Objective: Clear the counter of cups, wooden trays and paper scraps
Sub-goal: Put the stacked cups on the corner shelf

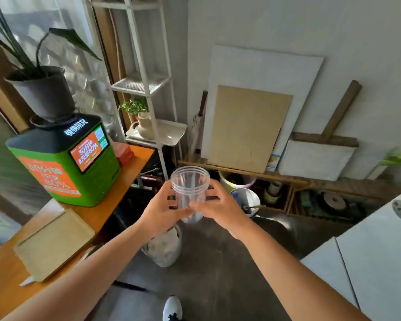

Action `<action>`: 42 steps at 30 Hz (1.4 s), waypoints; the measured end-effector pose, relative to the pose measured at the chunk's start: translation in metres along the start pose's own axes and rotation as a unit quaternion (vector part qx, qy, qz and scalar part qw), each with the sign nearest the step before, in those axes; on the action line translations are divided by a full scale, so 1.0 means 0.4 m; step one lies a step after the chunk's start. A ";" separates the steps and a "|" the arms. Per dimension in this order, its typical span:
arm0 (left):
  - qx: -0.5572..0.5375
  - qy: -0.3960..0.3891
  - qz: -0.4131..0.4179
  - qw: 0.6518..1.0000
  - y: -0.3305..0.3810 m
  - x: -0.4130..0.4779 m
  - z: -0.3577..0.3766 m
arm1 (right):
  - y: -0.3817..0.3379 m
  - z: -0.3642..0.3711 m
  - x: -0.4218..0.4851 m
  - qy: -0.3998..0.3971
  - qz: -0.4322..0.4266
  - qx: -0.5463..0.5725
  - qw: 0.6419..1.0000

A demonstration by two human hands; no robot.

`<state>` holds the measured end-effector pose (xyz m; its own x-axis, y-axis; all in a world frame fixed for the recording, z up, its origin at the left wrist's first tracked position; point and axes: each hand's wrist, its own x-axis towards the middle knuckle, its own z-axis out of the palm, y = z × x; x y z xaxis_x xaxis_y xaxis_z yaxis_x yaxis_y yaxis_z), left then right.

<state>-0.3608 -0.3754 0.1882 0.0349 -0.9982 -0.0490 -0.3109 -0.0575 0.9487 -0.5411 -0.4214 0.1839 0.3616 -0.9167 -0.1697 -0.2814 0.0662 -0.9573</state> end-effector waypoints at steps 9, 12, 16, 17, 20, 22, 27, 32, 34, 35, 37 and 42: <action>0.023 -0.001 0.020 1.000 -0.029 0.350 -0.199 | -0.107 0.038 0.378 -0.002 0.004 -0.012 1.000; 0.032 -0.005 0.021 0.999 -0.051 0.435 -0.244 | -0.120 0.051 0.467 -0.003 0.003 -0.007 1.000; 0.040 -0.013 0.008 0.999 -0.072 0.526 -0.277 | -0.124 0.051 0.561 -0.010 0.010 -0.002 1.000; 0.042 -0.017 0.009 0.999 -0.076 0.550 -0.283 | -0.123 0.049 0.585 -0.011 0.013 0.000 1.000; 0.044 -0.023 0.015 0.999 -0.086 0.622 -0.296 | -0.116 0.035 0.657 -0.008 0.016 0.007 1.000; 0.043 -0.024 0.016 0.999 -0.091 0.671 -0.299 | -0.109 0.022 0.712 -0.010 0.018 0.015 1.000; 0.032 -0.024 -0.018 0.999 -0.119 0.805 -0.302 | -0.086 -0.026 0.873 -0.049 0.033 0.030 0.998; -0.012 -0.012 -0.070 0.997 -0.141 1.008 -0.303 | -0.068 -0.099 1.102 -0.111 0.047 0.054 0.991; -0.031 -0.001 -0.086 0.996 -0.142 1.104 -0.300 | -0.070 -0.134 1.205 -0.121 0.053 0.060 0.989; -0.041 0.004 -0.093 0.995 -0.145 1.152 -0.298 | -0.072 -0.154 1.255 -0.127 0.058 0.062 0.988; -0.051 0.019 -0.111 0.992 -0.151 1.242 -0.293 | -0.074 -0.189 1.348 -0.140 0.068 0.058 0.986; -0.044 0.062 -0.135 0.988 -0.170 1.421 -0.270 | -0.072 -0.251 1.551 -0.172 0.076 0.025 0.982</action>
<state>-0.2170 -0.9371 0.1295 0.2239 -0.9365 -0.2699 -0.1910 -0.3137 0.9301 -0.3980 -1.0317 0.1296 0.6001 -0.7082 -0.3719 -0.3136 0.2194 -0.9238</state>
